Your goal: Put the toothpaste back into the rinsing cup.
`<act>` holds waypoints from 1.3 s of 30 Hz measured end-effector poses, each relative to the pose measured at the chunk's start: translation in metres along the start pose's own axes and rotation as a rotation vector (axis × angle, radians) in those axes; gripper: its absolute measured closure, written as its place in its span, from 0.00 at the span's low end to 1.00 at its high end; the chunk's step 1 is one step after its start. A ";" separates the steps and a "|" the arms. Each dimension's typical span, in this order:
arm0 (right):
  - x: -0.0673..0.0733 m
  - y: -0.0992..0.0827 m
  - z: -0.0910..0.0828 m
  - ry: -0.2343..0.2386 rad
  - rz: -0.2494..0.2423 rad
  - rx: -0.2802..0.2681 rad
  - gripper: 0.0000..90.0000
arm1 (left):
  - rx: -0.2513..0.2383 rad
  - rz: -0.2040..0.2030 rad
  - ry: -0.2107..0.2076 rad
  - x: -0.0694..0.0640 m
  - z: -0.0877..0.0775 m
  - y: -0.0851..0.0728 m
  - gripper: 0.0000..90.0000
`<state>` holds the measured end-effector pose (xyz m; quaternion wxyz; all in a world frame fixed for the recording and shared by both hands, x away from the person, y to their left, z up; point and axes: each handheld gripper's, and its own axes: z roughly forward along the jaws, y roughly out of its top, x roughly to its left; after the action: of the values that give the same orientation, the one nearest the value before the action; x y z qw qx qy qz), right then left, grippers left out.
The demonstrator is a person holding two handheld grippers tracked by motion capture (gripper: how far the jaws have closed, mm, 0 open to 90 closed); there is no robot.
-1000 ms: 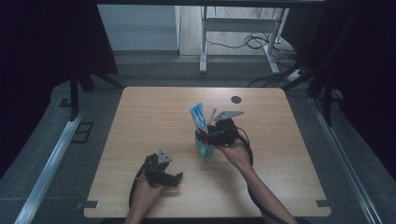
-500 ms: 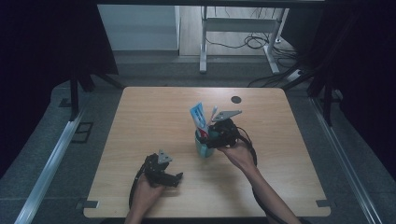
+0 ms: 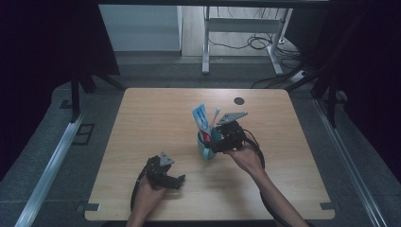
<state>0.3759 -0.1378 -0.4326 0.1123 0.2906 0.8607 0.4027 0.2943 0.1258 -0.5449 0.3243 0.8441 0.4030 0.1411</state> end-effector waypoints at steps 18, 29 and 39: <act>0.002 -0.008 -0.014 -0.026 -0.041 0.046 0.07 | -0.001 -0.001 0.001 0.000 0.000 0.000 0.00; -0.002 -0.020 -0.026 -0.043 -0.040 0.051 0.03 | 0.000 -0.001 0.001 0.000 0.000 0.000 0.00; -0.009 -0.038 -0.036 -0.051 -0.006 0.048 0.02 | 0.000 -0.001 0.001 0.000 0.000 0.000 0.00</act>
<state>0.3523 -0.1852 -0.4387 0.1281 0.3008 0.8679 0.3739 0.2943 0.1257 -0.5449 0.3244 0.8438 0.4035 0.1412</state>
